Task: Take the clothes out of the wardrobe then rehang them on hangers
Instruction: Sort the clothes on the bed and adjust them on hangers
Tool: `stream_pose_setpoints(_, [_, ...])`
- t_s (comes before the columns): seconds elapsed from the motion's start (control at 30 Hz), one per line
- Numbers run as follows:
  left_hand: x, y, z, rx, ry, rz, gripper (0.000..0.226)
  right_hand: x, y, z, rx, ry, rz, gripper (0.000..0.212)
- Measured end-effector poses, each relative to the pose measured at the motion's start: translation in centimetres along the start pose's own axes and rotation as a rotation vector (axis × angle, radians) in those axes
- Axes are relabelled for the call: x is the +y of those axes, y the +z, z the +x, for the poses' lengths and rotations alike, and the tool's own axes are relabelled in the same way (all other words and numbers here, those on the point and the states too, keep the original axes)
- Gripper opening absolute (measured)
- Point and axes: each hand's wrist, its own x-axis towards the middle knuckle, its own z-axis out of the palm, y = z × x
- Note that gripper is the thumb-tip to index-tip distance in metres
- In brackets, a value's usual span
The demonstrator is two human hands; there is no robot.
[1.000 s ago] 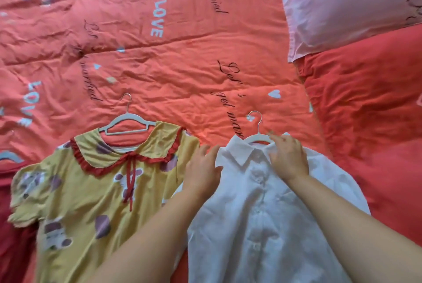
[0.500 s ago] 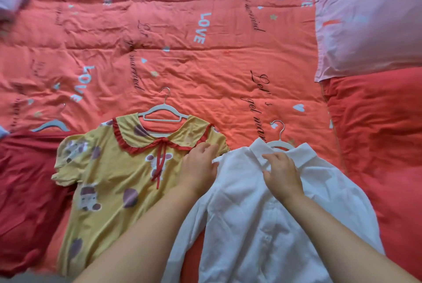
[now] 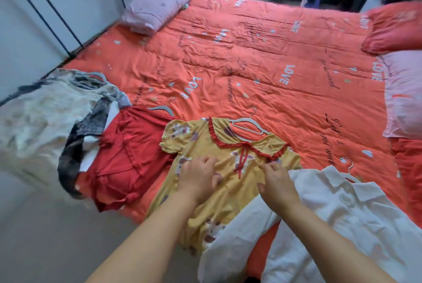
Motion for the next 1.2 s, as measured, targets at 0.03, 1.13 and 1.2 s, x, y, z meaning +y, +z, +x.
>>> stream_pose_setpoints(0.03, [-2.2,-1.0,-1.8,0.012,-0.024,0.01,0.05,-2.7,0.9,-0.8,-0.023,-0.036,-0.01,0.046])
stream_pose_setpoints(1.13, [-48.0,-18.3,-12.9,-0.025,-0.626,-0.006,0.043,-53.4,16.2,10.0,-0.375,-0.525,-0.202,0.043])
stream_pose_setpoints(1.2, [-50.1,-19.1,-12.1,-0.033,-0.623,-0.019,0.043,-55.5,16.6,11.4,-0.378,-0.524,-0.212,0.039])
